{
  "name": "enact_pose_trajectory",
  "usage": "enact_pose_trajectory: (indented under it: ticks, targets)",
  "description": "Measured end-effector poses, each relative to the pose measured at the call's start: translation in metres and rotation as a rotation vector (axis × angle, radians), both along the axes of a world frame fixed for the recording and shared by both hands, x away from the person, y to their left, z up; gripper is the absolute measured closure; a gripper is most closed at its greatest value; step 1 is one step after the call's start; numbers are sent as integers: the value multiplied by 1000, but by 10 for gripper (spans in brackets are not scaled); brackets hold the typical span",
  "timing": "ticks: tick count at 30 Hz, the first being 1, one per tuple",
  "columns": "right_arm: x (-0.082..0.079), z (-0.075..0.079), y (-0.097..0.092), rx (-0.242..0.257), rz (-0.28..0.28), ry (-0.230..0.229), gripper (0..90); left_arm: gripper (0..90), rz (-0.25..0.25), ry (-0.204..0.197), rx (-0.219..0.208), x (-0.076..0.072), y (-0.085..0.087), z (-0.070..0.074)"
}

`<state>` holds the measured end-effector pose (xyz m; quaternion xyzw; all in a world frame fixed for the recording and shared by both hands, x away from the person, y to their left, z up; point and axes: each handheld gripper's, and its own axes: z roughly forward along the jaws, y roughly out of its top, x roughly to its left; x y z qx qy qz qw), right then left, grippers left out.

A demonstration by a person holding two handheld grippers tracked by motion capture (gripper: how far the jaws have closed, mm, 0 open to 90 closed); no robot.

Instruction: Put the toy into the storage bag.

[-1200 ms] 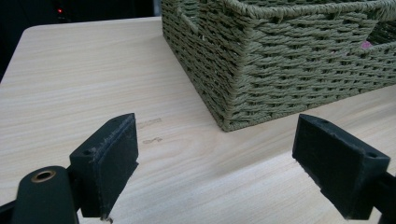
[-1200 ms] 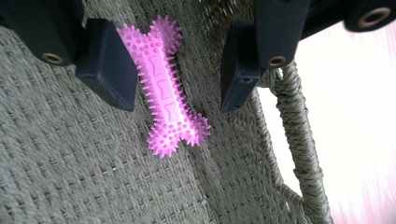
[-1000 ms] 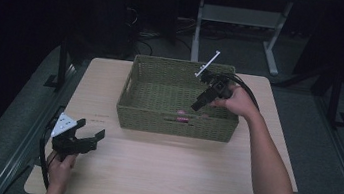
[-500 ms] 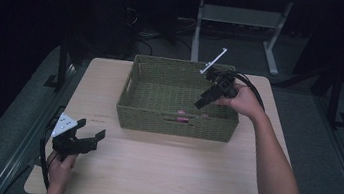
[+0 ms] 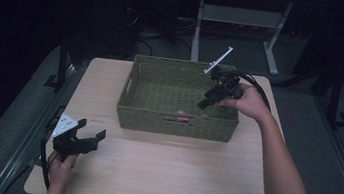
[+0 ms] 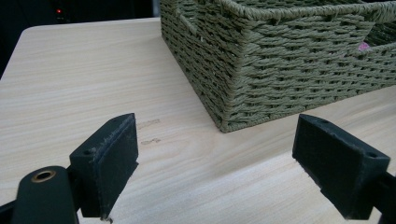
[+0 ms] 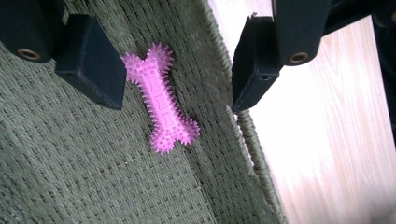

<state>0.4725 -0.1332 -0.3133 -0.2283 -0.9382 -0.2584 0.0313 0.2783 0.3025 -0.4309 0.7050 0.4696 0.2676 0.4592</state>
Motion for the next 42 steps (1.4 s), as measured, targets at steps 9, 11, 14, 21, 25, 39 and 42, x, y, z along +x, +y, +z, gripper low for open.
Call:
enact_pose_trajectory:
  ticks: [9,11,14,21,25,39,42]
  targets:
    - [-9,4,-5,16,4,-7,335,138,1,-1,-1,0,-1,0]
    - [-12,4,-7,22,6,-14,335,139,-1,-1,-1,0,-1,0]
    - [-16,4,-11,35,5,-24,336,138,-2,-3,3,0,-2,0]
    - [-27,7,-21,45,-5,-35,339,139,-4,-2,7,0,-3,0]
    - [-34,7,-27,48,-13,-35,338,139,-4,0,6,0,-3,0]
    - [-58,-1,-43,66,-21,-42,314,139,-5,-1,9,0,-3,0]
    - [-63,-4,-45,70,-29,-40,310,139,-5,0,10,0,-4,0]
